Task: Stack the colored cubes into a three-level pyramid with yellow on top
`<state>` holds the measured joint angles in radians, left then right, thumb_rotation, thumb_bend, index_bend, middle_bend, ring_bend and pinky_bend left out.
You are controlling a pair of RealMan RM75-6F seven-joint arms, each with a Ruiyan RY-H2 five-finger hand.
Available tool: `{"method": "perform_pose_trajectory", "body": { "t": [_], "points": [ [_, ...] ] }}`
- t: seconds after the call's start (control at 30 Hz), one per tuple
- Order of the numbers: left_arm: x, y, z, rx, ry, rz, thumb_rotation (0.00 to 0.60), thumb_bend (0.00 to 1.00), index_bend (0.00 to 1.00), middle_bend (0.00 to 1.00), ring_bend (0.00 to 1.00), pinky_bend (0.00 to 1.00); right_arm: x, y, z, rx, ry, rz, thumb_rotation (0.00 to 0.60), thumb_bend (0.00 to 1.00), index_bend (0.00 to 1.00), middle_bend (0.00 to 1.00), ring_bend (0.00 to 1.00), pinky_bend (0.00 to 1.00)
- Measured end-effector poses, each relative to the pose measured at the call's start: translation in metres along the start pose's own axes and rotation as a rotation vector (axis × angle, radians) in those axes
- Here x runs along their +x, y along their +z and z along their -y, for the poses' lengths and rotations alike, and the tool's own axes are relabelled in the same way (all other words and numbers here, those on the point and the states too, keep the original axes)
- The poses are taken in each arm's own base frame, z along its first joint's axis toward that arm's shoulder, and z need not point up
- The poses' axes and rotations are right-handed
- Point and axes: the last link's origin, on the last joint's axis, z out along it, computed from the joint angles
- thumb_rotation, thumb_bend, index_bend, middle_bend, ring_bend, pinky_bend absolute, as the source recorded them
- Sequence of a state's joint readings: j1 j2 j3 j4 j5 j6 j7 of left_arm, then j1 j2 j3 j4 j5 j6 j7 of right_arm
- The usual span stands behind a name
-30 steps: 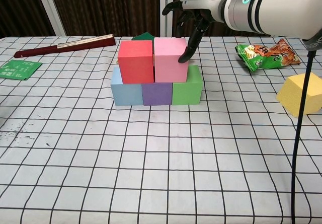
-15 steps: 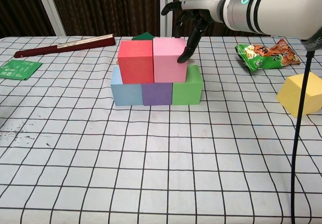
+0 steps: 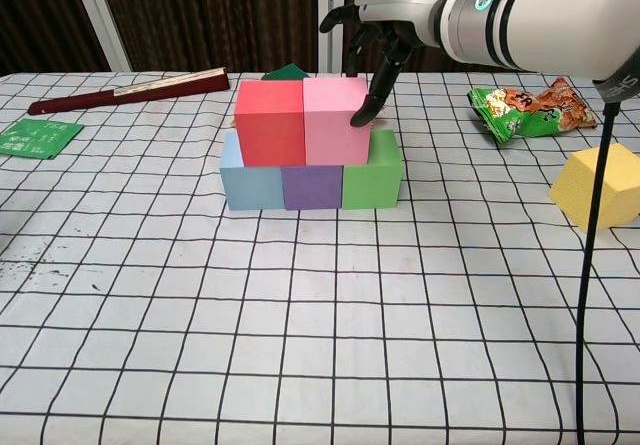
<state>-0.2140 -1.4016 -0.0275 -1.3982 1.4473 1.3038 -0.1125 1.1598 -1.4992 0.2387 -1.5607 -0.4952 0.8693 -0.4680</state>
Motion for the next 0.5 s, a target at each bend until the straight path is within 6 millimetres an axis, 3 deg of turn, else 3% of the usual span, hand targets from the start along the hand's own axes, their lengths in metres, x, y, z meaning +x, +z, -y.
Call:
{"method": "perform_pose_trajectory", "body": {
  "t": [0.23,0.5],
  "points": [
    [0.0001,0.0005,0.0001,0.000,0.000,0.001,0.600,0.00,0.16,0.19,0.02,0.04,0.0016,-0.0009,0.0001,0.007,0.003,0.000,0.600,0.00,0.00,0.33,0.03,0.00],
    [0.0001,0.0006,0.0002,0.000,0.000,0.001,0.600,0.00,0.16,0.19,0.02,0.04,0.0039,-0.0023,0.0004,0.021,0.014,0.001,0.600,0.00,0.00,0.29,0.02,0.00]
  ]
}}
